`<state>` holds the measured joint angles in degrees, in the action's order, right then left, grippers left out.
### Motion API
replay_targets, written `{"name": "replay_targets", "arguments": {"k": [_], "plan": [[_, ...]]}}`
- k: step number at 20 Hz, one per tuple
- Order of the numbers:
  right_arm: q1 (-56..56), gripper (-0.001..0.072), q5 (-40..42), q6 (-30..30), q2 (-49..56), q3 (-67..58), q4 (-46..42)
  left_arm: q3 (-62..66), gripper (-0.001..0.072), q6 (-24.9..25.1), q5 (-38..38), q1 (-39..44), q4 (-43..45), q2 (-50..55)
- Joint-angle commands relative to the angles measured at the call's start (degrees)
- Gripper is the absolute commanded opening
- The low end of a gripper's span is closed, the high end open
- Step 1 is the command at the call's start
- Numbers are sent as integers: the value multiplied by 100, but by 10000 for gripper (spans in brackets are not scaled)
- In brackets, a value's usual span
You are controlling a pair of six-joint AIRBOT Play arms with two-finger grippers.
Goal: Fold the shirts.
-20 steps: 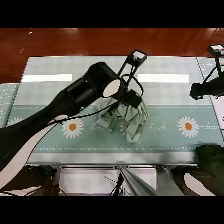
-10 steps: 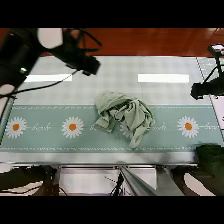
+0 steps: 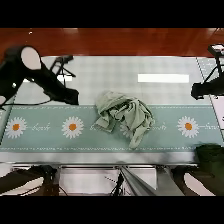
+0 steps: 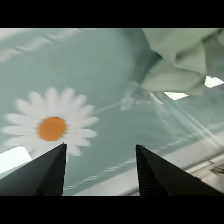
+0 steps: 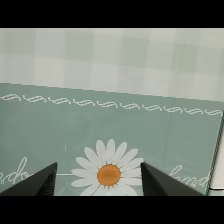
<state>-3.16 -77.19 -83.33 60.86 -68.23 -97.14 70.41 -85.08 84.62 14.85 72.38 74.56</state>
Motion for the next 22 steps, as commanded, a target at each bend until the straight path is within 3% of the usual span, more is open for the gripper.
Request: {"name": "replay_targets", "arguments": {"k": [1, 3, 6, 15, 20, 21, 22], "plan": [[4, 597, 15, 0, -2, -2, -122, -1508, 530, 844, -894, -470, -1711, -79], [4, 596, 57, -2, -2, -2, -111, -2000, 548, 1239, -1362, -621, -2227, -20], [4, 597, 87, 0, -2, -2, -120, -2175, 549, 1687, -1473, -575, -2837, 332], [4, 596, 33, 0, -2, -2, -243, -2085, 550, 1991, -2146, -79, -3722, 1526], [4, 596, -94, 0, -2, -2, -264, -1816, 546, 1991, -2164, 136, -4129, 1910], [4, 597, -109, 0, -2, -2, -286, -1759, 541, 1991, -2142, 192, -4083, 1950], [4, 596, -131, 0, -2, -2, -332, -1714, 450, 1978, -2057, 205, -3960, 1971]]}}
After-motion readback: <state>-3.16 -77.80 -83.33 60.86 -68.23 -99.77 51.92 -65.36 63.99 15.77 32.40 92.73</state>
